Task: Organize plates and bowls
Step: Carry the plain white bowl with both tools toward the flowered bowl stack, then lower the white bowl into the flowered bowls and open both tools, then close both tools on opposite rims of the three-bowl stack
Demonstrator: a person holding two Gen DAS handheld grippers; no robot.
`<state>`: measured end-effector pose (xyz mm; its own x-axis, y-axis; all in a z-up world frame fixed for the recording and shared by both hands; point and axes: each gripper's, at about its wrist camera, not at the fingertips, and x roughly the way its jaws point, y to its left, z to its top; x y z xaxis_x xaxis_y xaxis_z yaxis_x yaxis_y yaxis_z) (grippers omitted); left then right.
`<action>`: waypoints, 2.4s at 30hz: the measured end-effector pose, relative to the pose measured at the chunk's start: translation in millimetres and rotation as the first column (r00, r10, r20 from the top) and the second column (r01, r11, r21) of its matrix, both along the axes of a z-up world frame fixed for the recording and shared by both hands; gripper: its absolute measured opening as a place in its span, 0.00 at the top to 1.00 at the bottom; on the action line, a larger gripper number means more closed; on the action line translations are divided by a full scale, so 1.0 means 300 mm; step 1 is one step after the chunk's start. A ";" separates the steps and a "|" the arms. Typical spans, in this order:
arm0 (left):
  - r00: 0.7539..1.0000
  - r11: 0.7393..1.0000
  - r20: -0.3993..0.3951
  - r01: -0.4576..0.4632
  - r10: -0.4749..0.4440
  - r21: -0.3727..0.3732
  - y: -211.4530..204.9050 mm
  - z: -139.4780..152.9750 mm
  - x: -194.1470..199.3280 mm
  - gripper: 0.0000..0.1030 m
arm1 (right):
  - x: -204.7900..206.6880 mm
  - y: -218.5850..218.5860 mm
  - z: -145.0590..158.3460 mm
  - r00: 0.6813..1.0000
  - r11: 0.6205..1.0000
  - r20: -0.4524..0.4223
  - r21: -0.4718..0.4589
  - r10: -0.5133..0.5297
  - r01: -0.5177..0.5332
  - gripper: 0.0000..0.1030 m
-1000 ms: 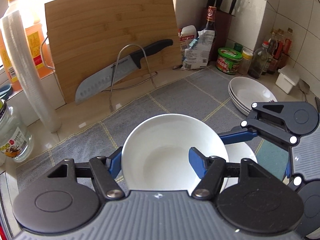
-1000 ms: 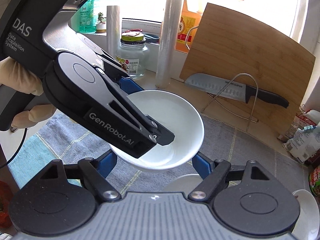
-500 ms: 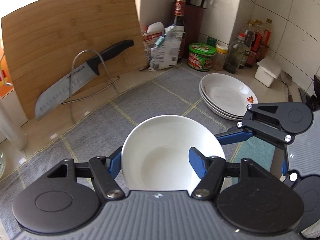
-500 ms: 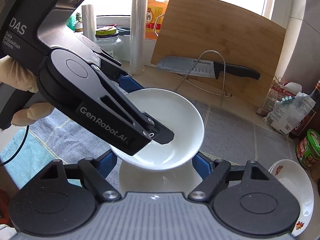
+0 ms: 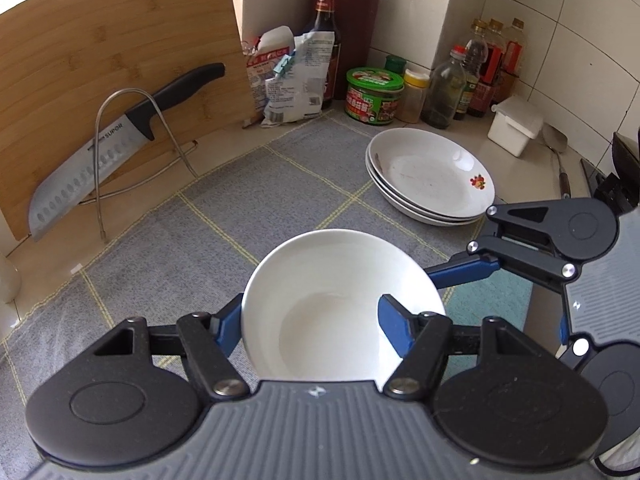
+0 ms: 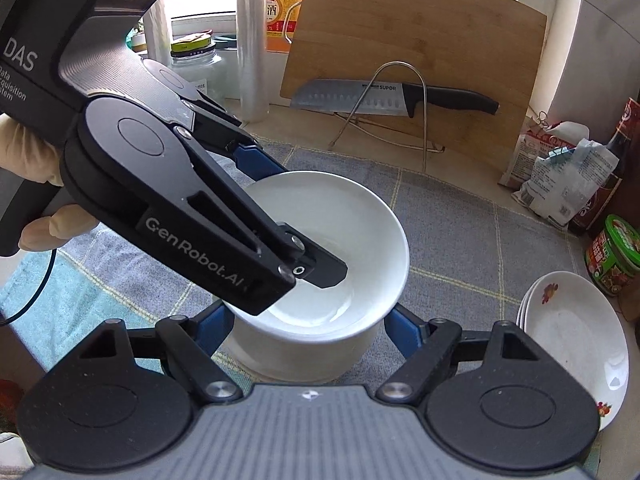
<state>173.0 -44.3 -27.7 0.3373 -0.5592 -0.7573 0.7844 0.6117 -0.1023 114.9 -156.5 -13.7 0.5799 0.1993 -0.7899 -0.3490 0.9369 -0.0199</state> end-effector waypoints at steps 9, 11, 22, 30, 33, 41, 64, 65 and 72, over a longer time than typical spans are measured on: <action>1.000 1.000 -0.028 0.002 -0.001 0.014 -0.001 -0.035 -0.008 0.33 | -0.007 -0.004 -0.022 0.999 1.000 -0.044 0.020 0.008 -0.008 0.17; 0.999 1.000 -0.033 0.003 -0.002 0.016 -0.003 -0.039 -0.008 0.33 | -0.006 -0.005 -0.030 0.999 1.000 -0.053 0.026 0.009 -0.007 0.17; 0.999 1.000 -0.038 0.007 -0.006 0.017 -0.005 -0.050 -0.008 0.32 | -0.003 -0.002 -0.032 0.998 0.999 -0.064 0.037 0.011 -0.009 0.17; 0.999 1.000 -0.033 0.002 -0.002 0.003 0.000 -0.055 -0.004 0.23 | -0.001 -0.003 -0.036 0.998 0.999 -0.069 0.047 0.016 -0.013 0.16; 1.000 1.000 -0.023 -0.004 0.003 -0.028 0.015 -0.040 -0.001 0.19 | -0.012 -0.003 -0.018 0.999 0.998 -0.034 0.058 0.026 -0.024 0.01; 0.996 0.996 0.052 -0.064 0.067 -0.068 0.071 0.020 0.020 0.13 | -0.013 -0.015 -0.009 1.000 0.996 -0.017 0.091 0.022 -0.021 0.00; 0.959 0.963 0.128 -0.239 0.254 -0.122 0.285 -0.055 -0.150 0.03 | -0.009 -0.097 0.002 0.998 0.990 0.014 0.128 -0.055 0.053 0.00; 0.961 0.967 0.134 -0.230 0.244 -0.111 0.289 -0.065 -0.165 0.02 | -0.013 -0.108 0.012 0.999 0.989 0.021 0.140 -0.044 0.041 0.00; 0.987 0.989 0.057 -0.151 0.151 -0.009 0.259 -0.200 -0.229 0.02 | -0.064 -0.163 -0.001 0.993 0.985 0.004 0.126 0.122 -0.121 0.00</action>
